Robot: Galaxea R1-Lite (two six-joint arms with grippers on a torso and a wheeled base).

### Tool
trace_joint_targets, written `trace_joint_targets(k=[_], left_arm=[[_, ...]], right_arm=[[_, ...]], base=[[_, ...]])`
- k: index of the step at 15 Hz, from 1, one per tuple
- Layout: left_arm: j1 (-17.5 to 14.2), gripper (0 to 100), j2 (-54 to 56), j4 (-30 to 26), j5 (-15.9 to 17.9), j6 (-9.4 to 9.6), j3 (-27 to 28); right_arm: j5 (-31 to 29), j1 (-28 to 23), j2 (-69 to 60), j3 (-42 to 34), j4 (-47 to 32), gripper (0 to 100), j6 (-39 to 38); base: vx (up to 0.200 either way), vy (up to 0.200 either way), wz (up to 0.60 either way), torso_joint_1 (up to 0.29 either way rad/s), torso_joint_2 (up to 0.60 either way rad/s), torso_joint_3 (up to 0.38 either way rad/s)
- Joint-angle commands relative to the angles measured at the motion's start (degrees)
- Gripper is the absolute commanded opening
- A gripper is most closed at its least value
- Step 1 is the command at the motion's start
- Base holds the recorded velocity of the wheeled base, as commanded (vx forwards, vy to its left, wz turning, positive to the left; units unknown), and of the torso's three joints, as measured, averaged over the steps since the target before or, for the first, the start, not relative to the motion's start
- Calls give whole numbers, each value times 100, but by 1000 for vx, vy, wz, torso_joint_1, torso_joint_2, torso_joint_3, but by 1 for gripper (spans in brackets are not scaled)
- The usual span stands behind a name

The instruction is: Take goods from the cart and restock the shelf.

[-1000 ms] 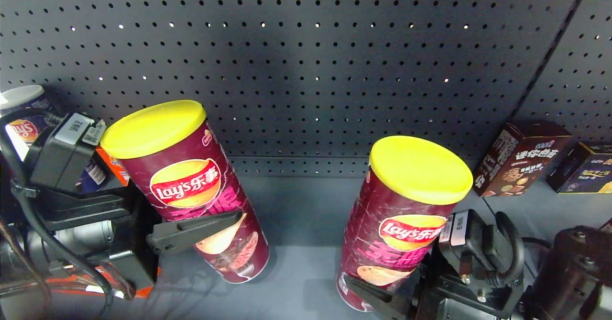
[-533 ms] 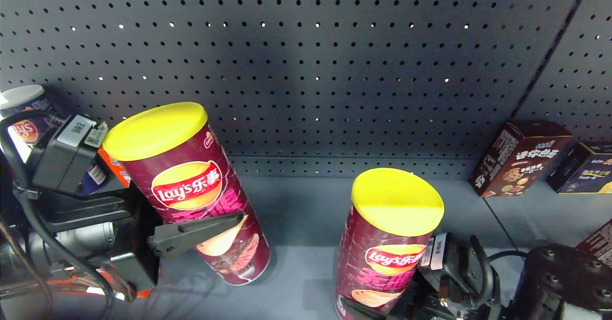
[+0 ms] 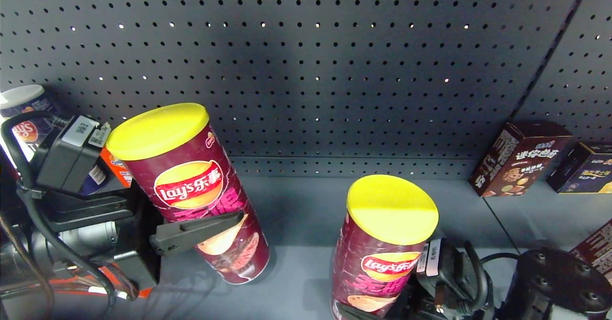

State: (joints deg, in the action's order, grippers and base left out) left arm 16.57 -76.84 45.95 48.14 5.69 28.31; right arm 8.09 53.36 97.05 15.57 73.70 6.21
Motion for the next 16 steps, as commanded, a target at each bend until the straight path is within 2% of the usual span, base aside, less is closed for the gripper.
trace_joint_targets(k=[1, 2, 7, 10, 12, 14, 15, 16], left_arm=[[4, 0, -7, 2, -6, 2, -18], [-4, 0, 2, 2, -6, 2, -36], [-4, 0, 20, 2, -6, -7, -115], [-4, 0, 37, 2, -33, -7, -115], [4, 0, 37, 2, -42, -7, -124], [4, 0, 28, 2, -42, -7, -124], [22, 0, 20, 2, -42, 2, -115], [31, 0, 20, 2, -42, 2, -115]], right_arm=[[-1, -1, 42, -45, -14, 0, 21], [-1, -1, 42, -36, -14, 100, 56], [-18, -62, -380, -133, -5, 100, 197], [-18, -54, -1294, -669, -40, 100, 285], [-159, -62, -2085, -783, -286, 100, 408], [-291, -62, -2287, -766, -427, 100, 417], [-1056, -54, -3192, -775, -1236, 100, 425], [-1416, -36, -3535, -818, -1605, 100, 425]], base=[[0, 0, 0, 0, 0, 0], [0, 0, 0, 0, 0, 0], [0, 0, 0, 0, 0, 0], [0, 0, 0, 0, 0, 0], [0, 0, 0, 0, 0, 0], [0, 0, 0, 0, 0, 0], [0, 0, 0, 0, 0, 0], [0, 0, 0, 0, 0, 0]])
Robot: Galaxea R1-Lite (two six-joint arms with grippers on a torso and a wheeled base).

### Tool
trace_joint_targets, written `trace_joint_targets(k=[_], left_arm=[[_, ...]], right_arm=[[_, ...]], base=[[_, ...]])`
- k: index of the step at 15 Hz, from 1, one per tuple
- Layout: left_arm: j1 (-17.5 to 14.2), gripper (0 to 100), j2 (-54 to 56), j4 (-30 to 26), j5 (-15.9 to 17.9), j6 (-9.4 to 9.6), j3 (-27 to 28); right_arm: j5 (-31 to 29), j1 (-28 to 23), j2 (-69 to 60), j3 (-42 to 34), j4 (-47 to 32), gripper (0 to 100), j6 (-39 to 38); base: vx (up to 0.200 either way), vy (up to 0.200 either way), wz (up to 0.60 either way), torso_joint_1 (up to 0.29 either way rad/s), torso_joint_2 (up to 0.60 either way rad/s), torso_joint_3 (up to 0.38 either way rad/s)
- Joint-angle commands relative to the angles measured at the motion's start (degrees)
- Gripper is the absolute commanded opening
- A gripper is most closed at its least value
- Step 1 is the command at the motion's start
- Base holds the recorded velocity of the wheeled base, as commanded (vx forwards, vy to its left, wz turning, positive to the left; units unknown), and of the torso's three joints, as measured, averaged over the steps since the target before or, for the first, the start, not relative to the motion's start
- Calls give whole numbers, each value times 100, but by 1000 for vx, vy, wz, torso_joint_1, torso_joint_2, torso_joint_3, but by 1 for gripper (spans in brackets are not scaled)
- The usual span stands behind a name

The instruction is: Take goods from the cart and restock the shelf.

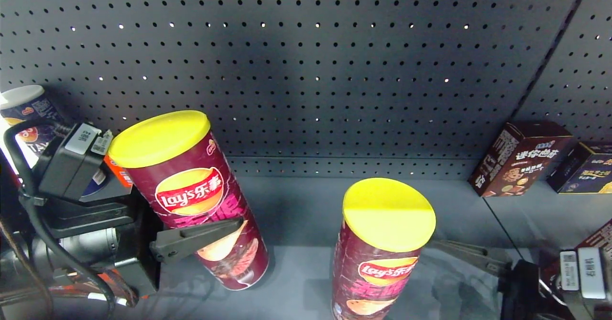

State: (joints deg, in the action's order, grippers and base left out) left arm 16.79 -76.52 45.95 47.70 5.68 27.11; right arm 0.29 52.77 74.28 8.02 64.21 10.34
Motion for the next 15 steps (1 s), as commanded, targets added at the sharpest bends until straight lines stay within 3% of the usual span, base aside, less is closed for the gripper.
trace_joint_targets(k=[1, 2, 5, 9, 12, 15], left_arm=[[9, 0, -12, 2, 2, 3, 5], [9, 0, -12, 2, 2, 3, 5], [79, 0, -12, 11, 2, 3, 5], [158, 0, -3, 2, -42, 12, -4], [176, 0, -3, 11, -42, 12, -83], [176, 0, -3, 11, -33, 21, -198]], right_arm=[[-1137, 40, -1741, -161, -1235, 100, 3], [-1515, 40, -2216, -284, -1675, 100, 12], [-1831, 31, -3411, -626, -2729, 100, 12], [-1585, 49, -4879, -793, -4294, 100, -67], [-1145, 49, -6408, -714, -6342, 100, -93], [-1181, -259, -6136, -626, -6421, 100, -313]], base=[[0, 0, 0, 0, 0, 0], [0, 0, 0, 0, 0, 0], [0, 0, 0, 0, 0, 0], [0, 0, 0, 0, 0, 0], [0, 0, 0, 0, 0, 0], [0, 0, 0, 0, 0, 0]])
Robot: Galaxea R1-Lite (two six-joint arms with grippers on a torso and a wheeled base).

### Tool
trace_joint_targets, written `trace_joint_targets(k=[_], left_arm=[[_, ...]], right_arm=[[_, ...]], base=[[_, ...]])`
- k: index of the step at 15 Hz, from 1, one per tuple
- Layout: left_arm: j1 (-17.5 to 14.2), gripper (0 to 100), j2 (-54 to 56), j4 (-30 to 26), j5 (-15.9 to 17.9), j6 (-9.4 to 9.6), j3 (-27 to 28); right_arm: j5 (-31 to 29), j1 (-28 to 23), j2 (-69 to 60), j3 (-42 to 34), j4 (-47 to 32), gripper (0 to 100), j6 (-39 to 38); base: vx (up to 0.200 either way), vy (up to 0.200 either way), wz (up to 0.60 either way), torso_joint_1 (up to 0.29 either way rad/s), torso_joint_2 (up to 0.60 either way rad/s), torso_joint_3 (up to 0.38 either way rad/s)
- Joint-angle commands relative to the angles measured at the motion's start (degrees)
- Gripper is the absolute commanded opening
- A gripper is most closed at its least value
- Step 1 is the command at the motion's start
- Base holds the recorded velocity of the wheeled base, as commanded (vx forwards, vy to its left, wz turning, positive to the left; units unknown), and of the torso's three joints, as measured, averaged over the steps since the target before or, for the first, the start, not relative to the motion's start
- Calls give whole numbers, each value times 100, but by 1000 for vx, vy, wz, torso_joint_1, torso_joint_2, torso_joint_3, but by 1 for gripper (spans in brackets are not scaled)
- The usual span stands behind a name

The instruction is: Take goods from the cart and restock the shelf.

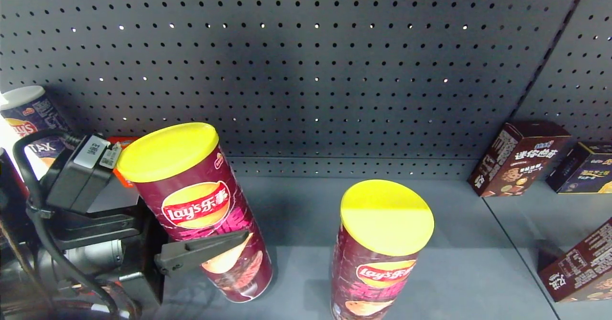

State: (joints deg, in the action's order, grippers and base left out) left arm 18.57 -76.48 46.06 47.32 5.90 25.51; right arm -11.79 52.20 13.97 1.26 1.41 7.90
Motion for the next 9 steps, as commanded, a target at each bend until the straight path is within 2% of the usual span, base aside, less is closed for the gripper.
trace_joint_targets(k=[1, 2, 3, 4, 5, 6, 7, 9], left_arm=[[-2, 0, -7, 9, 5, -1, -29], [-2, 0, -16, 9, 14, -1, -29], [-2, 0, -16, 9, 14, -1, -29], [-2, 0, -24, 17, 22, -1, -38], [-2, 0, -24, 26, 31, -1, -38], [7, 0, -24, 26, 40, 8, -38], [33, 0, -42, 35, 40, 8, -38], [77, 0, -60, 44, 40, 8, -29]], right_arm=[[27, -395, 273, 50, -141, 100, -69], [27, -641, 704, 41, -141, 100, -87], [27, -676, 774, 41, -141, 100, -87], [27, -1265, 1459, 41, -141, 100, -157], [27, -1423, 1565, 41, -133, 100, -157], [19, -1819, 1723, 41, -141, 100, -157], [-8, -2443, 1864, 41, -133, 100, -157], [-210, -3023, 1952, 50, -141, 100, -157]], base=[[0, 0, 0, 0, 0, 0], [0, 0, 0, 0, 0, 0], [0, 0, 0, 0, 0, 0], [0, 0, 0, 0, 0, 0], [0, 0, 0, 0, 0, 0], [0, 0, 0, 0, 0, 0], [0, 0, 0, 0, 0, 0], [0, 0, 0, 0, 0, 0]])
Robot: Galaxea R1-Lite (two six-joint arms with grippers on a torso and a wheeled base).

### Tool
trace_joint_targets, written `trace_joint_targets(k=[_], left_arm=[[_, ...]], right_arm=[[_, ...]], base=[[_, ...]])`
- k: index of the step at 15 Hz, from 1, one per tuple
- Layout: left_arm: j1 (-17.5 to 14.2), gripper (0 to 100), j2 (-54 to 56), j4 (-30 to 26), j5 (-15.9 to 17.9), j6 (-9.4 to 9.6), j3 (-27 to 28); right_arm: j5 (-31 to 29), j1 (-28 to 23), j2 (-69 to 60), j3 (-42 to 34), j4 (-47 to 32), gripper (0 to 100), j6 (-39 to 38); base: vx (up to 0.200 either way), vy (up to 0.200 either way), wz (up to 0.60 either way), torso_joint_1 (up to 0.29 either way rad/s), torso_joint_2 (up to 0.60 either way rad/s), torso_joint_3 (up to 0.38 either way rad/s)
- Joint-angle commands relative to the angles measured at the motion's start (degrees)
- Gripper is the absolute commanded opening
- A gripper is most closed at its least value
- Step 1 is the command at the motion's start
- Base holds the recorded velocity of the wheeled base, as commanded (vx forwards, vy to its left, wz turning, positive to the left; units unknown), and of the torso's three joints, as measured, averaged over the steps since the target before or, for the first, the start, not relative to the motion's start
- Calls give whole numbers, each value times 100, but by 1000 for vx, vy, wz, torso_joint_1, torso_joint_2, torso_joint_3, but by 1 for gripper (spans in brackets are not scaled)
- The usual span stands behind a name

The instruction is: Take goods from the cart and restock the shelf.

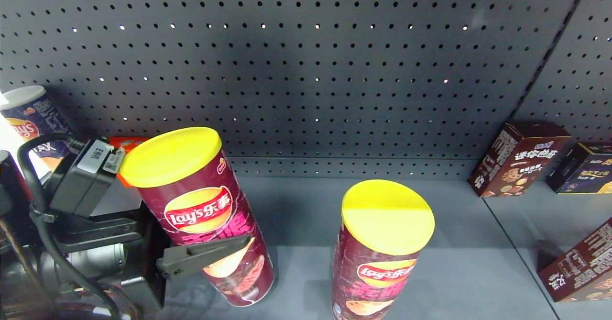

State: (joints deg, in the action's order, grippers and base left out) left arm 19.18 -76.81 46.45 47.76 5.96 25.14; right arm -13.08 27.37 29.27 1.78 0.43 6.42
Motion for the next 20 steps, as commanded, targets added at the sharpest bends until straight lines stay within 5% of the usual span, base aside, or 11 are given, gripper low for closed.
trace_joint_targets(k=[1, 3, 6, 13, 20], left_arm=[[25, 0, -27, 5, 5, -7, 9], [25, 0, -18, 14, 5, -7, 18], [34, 0, 8, 14, 5, -7, -9], [95, 0, 8, 14, 5, 2, -9], [130, 0, 17, 5, -4, -7, -18]], right_arm=[[-248, -680, 404, -2, -43, 100, -1], [-353, -1287, 220, -2, -43, 100, -18], [-230, -1471, -141, -2, -43, 100, -1], [623, 418, -1565, -11, -69, 100, 34], [1282, 673, -2022, -2, -78, 100, 412]], base=[[0, 0, 0, 0, 0, 0], [0, 0, 0, 0, 0, 0], [0, 0, 0, 0, 0, 0], [0, 0, 0, 0, 0, 0], [0, 0, 0, 0, 0, 0]])
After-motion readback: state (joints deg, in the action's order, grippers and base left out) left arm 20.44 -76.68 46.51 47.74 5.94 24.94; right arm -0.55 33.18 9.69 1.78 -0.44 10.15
